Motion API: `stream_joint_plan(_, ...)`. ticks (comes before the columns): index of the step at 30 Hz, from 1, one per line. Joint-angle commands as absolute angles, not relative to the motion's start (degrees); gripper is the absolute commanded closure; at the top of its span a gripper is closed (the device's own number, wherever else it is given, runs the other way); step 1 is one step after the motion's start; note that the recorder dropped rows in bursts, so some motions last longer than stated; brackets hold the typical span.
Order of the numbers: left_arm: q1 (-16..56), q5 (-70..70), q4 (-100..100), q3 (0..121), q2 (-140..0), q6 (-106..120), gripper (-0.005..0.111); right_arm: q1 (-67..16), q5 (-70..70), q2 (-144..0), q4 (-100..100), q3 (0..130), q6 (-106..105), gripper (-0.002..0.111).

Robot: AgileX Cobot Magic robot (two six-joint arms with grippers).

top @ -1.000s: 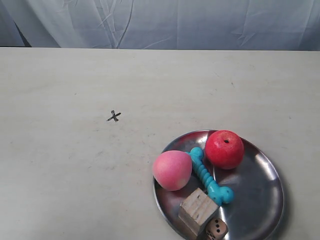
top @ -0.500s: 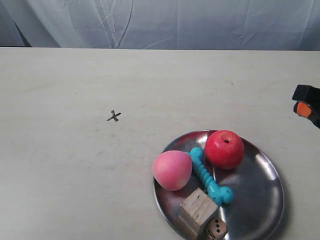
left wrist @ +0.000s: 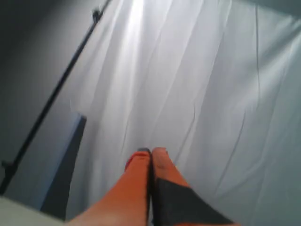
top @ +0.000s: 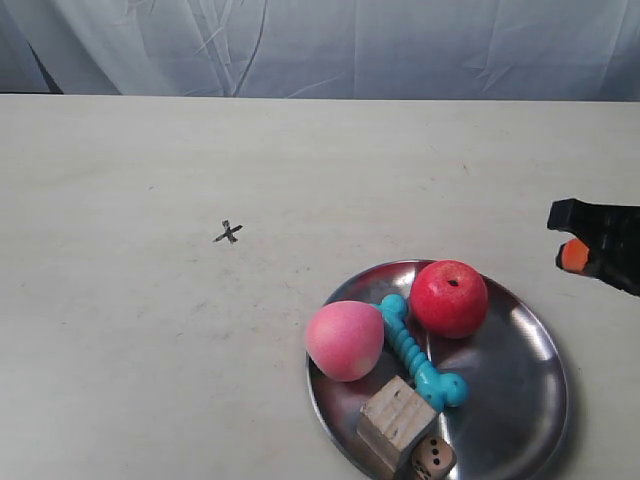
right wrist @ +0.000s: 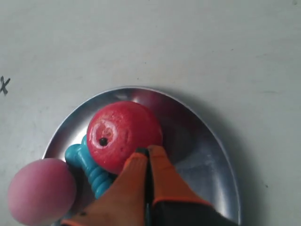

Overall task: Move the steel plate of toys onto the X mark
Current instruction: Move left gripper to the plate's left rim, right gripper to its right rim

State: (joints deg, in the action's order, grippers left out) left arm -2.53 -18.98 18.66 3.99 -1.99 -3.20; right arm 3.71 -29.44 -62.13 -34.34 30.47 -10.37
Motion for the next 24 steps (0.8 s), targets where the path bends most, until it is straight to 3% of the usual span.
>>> stream_joint_plan(1, -2.12, -8.12, 18.41, 10.73, -13.60, -5.14, 0.107, 3.91, -37.68, -66.15, -30.87, 36.47, -10.55, 0.108)
stream_joint_plan(8, -2.02, 3.90, 18.25, 25.87, -40.12, -4.84, 0.107, 3.91, -45.82, -72.95, -28.60, 43.76, -10.67, 0.108)
stream_joint_plan(14, 3.98, 19.01, 23.31, 40.44, -59.13, -2.37, 0.107, 3.91, -45.07, -73.59, -27.94, 43.76, -10.69, 0.108)
stream_joint_plan(19, 8.42, 40.82, 43.56, 49.00, -73.90, 21.06, 0.107, 3.91, -45.01, -72.70, -25.17, 42.50, -10.12, 0.108)
stream_joint_plan(24, 8.55, 54.20, 62.83, 49.67, -84.56, 35.34, 0.107, 4.01, -40.60, -70.14, -19.81, 36.43, -6.47, 0.108)
